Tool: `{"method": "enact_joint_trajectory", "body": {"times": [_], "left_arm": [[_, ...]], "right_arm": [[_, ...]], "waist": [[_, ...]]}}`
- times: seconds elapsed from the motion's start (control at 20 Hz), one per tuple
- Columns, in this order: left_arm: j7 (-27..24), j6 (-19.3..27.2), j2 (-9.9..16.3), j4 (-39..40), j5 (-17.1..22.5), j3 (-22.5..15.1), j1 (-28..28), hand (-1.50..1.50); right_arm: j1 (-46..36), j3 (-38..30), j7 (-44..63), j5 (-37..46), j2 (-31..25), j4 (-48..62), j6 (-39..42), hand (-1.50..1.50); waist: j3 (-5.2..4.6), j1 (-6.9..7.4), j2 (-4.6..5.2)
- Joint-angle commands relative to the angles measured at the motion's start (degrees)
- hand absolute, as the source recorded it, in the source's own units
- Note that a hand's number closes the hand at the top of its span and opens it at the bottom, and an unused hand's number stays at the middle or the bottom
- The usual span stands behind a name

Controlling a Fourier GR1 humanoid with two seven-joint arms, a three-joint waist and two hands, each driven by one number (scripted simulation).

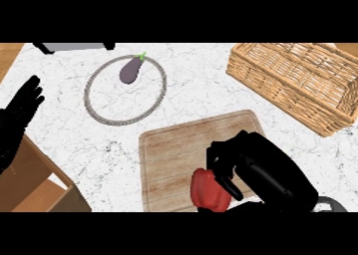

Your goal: Pick the bell pepper from the cutting board and place it in the basket

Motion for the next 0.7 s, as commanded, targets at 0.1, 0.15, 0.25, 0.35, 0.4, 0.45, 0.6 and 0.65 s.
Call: {"method": "enact_joint_trajectory", "body": {"times": [0.1,0.15,0.25,0.35,0.4,0.45,0.6,0.65], "left_arm": [[0.29,0.56,-6.49,4.83,-0.10,-3.16,0.45,0.00],[-2.48,0.60,-7.24,4.94,-0.64,-4.04,3.03,0.00],[-1.87,0.37,-6.65,4.56,0.07,-3.51,2.48,0.00],[-0.41,0.52,-5.29,2.64,0.51,-3.68,2.05,0.00],[-0.34,0.49,-5.85,4.12,0.16,-3.62,0.91,0.00],[-0.94,-0.09,-6.93,4.84,0.57,-4.09,1.23,0.00],[-0.80,-1.05,-6.53,5.21,0.83,-3.99,0.34,0.00],[-0.18,0.56,-6.99,4.06,0.29,-4.46,-0.08,0.00]], "right_arm": [[-5.85,-12.01,10.27,-10.98,0.69,-10.13,4.56,1.50],[-6.24,-13.60,11.82,-12.41,0.46,-10.52,4.92,1.50],[-9.32,-15.05,17.49,-15.07,1.18,-12.06,6.07,1.50],[-13.52,-18.62,22.42,-18.94,0.53,-12.58,7.49,1.50],[-15.03,-20.08,24.04,-20.53,1.14,-11.72,6.91,1.50],[-16.07,-21.42,25.25,-21.87,0.37,-12.65,7.23,1.50],[-24.14,-24.74,31.23,-23.70,-0.68,-9.02,6.80,1.50],[-25.62,-26.95,32.86,-25.22,-2.60,-8.61,7.86,1.50]], "waist": [[-2.38,-0.60,1.46],[-2.46,0.18,1.38],[-2.48,0.70,1.17],[-2.48,1.12,0.89],[-2.44,0.92,1.21],[-2.50,0.19,1.26],[-2.56,1.14,1.34],[-2.46,1.02,1.15]]}}
